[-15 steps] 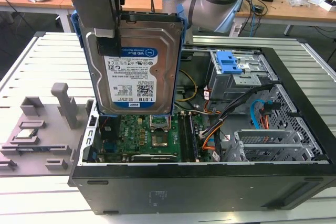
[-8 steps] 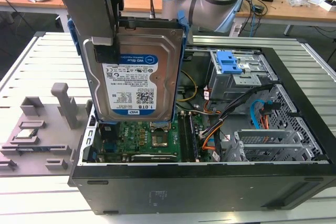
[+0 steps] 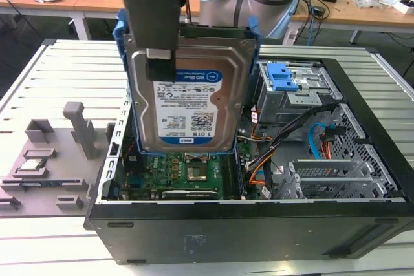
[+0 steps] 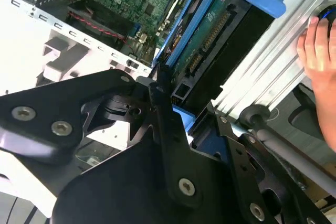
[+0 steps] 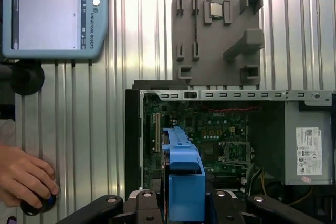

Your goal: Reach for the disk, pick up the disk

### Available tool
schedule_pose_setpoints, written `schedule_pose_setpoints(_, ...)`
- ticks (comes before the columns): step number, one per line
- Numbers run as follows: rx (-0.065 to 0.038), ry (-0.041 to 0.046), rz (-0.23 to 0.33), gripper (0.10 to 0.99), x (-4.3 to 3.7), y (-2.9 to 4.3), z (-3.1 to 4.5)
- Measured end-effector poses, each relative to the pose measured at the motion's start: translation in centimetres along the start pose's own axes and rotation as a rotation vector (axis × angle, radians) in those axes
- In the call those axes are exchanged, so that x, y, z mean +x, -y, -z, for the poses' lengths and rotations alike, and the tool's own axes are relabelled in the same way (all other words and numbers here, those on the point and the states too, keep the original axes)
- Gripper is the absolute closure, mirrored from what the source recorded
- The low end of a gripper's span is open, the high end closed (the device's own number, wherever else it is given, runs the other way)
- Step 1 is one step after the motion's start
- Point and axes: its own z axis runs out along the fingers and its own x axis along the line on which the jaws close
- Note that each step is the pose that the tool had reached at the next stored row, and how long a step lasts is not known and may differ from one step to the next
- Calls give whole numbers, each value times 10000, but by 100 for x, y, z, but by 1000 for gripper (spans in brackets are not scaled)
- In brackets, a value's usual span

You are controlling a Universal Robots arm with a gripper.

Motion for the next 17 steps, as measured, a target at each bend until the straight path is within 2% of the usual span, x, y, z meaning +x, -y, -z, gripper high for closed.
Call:
schedule_pose_setpoints(2, 0, 1, -1, 718, -2, 96, 4)
schedule_pose_setpoints(5, -1, 1, 1, 718, -4, 191, 8)
schedule_pose_setpoints(9, 0, 1, -1, 718, -6, 278, 12)
schedule_pose_setpoints(10, -1, 1, -1, 718, -7, 325, 14)
schedule_pose_setpoints(15, -1, 1, -1, 718, -11, 466, 20)
schedule_pose_setpoints(17, -3, 0, 0, 718, -13, 555, 24)
